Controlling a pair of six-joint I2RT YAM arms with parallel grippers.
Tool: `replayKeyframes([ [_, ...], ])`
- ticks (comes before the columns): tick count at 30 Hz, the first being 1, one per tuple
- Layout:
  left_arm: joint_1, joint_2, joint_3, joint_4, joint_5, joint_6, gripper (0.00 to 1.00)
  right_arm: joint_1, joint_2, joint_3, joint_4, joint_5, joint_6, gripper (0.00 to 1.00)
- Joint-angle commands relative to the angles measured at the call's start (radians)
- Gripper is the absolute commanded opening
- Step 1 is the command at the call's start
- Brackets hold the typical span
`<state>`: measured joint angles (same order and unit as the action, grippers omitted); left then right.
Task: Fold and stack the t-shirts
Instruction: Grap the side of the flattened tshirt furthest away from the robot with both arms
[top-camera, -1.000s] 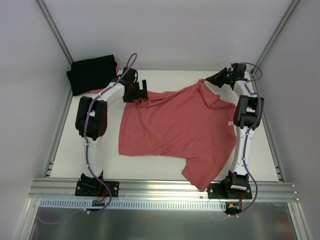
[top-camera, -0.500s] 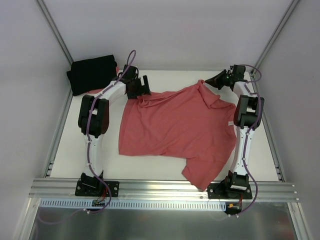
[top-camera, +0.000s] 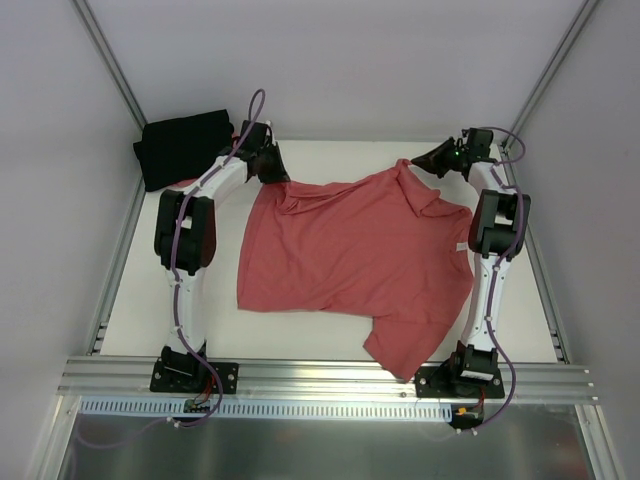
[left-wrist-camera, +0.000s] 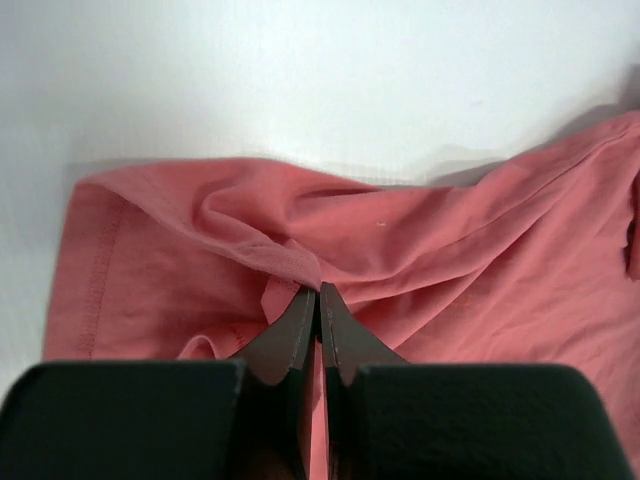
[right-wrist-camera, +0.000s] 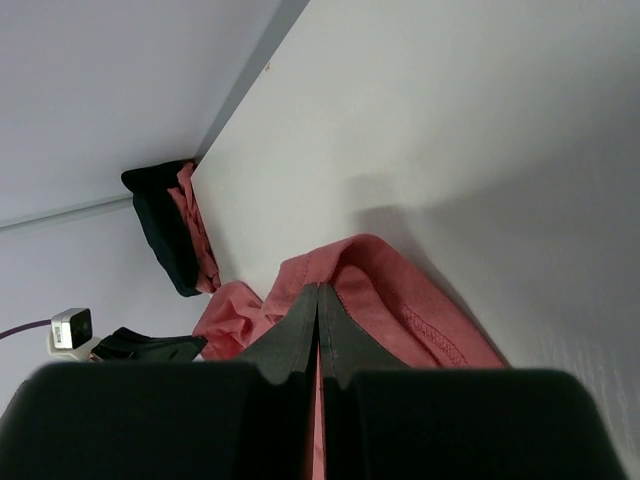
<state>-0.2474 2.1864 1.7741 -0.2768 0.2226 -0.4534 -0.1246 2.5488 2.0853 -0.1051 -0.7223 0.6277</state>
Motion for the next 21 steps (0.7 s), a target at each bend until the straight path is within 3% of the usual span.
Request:
replayKeyframes([
  [1, 0.019, -0.019, 0.065, 0.036, -0.025, 0.025, 0.00, -0.010, -0.090, 0.005, 0.013, -0.023, -0.017, 0.00],
  [21, 0.092, 0.065, 0.064, 0.272, -0.146, 0.035, 0.00, -0.038, -0.110, 0.033, -0.053, -0.037, -0.060, 0.00],
])
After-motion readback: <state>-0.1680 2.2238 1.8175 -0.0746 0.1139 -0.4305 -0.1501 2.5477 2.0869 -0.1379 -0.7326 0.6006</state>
